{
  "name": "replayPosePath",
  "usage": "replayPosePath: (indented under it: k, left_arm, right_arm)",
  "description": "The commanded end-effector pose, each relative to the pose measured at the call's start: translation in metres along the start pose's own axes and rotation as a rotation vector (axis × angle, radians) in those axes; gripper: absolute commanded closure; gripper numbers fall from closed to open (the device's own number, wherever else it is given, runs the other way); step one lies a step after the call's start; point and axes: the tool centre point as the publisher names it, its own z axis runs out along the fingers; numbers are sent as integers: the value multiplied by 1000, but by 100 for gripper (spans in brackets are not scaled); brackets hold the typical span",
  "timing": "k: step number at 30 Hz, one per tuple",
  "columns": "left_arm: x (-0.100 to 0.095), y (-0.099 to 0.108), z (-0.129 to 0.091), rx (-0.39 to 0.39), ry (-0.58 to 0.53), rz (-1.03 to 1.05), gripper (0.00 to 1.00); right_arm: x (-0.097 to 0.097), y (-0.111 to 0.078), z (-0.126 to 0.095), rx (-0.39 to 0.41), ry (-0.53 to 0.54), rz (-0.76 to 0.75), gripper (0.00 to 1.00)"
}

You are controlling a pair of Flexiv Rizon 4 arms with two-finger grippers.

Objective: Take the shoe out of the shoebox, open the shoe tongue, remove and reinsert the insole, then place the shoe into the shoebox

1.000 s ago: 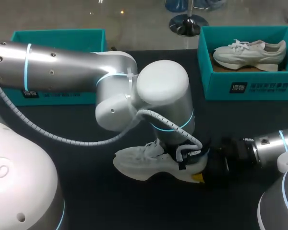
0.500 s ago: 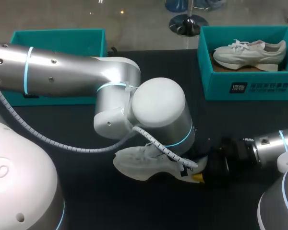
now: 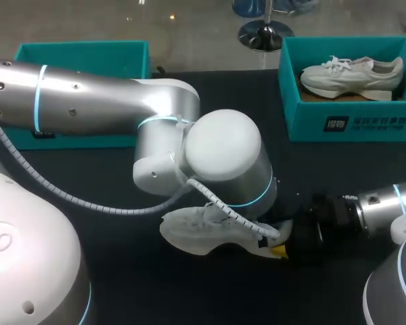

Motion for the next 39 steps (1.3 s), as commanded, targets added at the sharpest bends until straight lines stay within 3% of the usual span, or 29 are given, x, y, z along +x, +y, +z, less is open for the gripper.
replayPosePath:
  k: [1,11,15,18,39]
  left_arm:
    - [4,-1,-6,7,1,6,100]
    - [10,-2,-10,29,0,9,98]
    - [10,6,-13,40,-12,5,64]
    - [9,10,-12,42,-31,-1,58]
    - [-3,-2,16,55,-149,-21,60]
  right_arm:
    - [1,-7,3,3,0,1,100]
    - [1,-7,3,3,0,1,100]
    - [1,-7,3,3,0,1,100]
    - [1,-7,3,3,0,1,100]
    - [1,-7,3,3,0,1,100]
